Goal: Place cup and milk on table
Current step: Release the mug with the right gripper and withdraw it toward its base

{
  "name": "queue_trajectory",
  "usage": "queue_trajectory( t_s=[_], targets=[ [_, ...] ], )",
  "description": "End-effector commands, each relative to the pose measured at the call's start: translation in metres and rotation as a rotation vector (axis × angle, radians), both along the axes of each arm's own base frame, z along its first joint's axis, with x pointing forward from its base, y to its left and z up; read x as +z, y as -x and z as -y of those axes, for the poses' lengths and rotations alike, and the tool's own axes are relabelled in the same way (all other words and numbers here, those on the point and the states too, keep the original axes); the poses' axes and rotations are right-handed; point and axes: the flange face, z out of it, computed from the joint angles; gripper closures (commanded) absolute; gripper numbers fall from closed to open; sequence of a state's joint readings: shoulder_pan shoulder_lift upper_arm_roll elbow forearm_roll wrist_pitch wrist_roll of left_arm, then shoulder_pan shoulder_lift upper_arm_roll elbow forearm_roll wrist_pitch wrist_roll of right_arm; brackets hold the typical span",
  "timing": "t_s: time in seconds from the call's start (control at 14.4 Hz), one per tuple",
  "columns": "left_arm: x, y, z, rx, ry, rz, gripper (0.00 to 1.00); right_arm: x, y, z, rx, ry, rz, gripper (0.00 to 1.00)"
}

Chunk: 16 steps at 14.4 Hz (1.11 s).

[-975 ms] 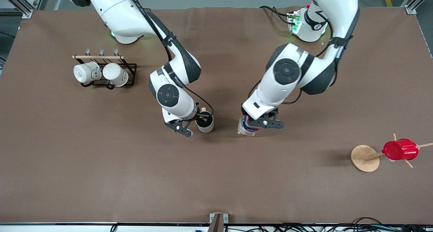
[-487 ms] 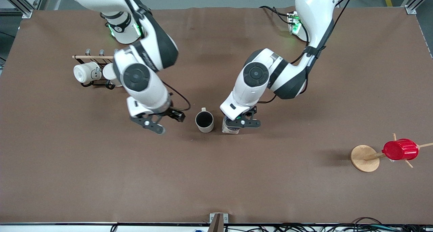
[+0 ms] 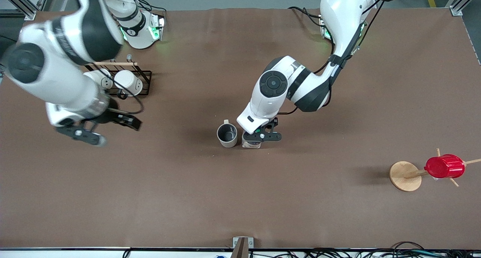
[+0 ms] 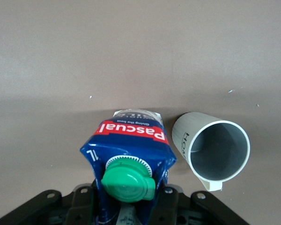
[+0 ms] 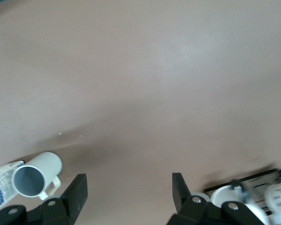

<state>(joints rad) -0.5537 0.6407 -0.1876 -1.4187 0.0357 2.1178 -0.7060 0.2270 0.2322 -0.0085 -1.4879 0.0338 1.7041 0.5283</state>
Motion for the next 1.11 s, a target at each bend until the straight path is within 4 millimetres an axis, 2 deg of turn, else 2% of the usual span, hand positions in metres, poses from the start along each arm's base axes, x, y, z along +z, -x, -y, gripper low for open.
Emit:
queue_trajectory(
  t_s=[0.0, 0.07, 0.21, 0.35, 0.42, 0.63, 0.84, 0.91, 1.04],
  targets=[
    [0.011, -0.001, 0.008, 0.035, -0.004, 0.014, 0.97, 0.028, 0.018, 0.061, 0.064, -0.006, -0.009, 0.19],
    [0.008, -0.001, 0.008, 0.041, -0.006, 0.01, 0.91, 0.034, 0.023, 0.081, 0.083, -0.008, -0.018, 0.19],
    [0.005, -0.001, 0.009, 0.042, -0.008, 0.005, 0.63, 0.047, 0.038, 0.116, 0.117, -0.011, -0.006, 0.19],
    [0.005, -0.002, 0.008, 0.042, -0.005, 0.009, 0.42, 0.052, 0.047, 0.146, 0.162, -0.013, -0.001, 0.19],
    [0.005, -0.002, 0.008, 0.038, -0.009, 0.012, 0.0, 0.052, 0.051, 0.155, 0.186, -0.014, -0.003, 0.19],
    [0.008, -0.003, 0.007, 0.014, -0.038, 0.049, 0.0, 0.057, 0.057, 0.168, 0.176, -0.007, 0.006, 0.19],
    [0.036, -0.016, -0.011, 0.018, -0.05, 0.101, 0.0, 0.062, 0.054, 0.179, 0.175, 0.005, 0.026, 0.18],
    [0.044, -0.03, -0.031, 0.034, -0.066, 0.12, 0.0, 0.071, 0.053, 0.187, 0.193, 0.01, 0.045, 0.18],
    [0.081, -0.048, -0.076, 0.092, -0.095, 0.117, 0.0, 0.077, 0.051, 0.2, 0.209, 0.013, 0.061, 0.18]
  ],
)
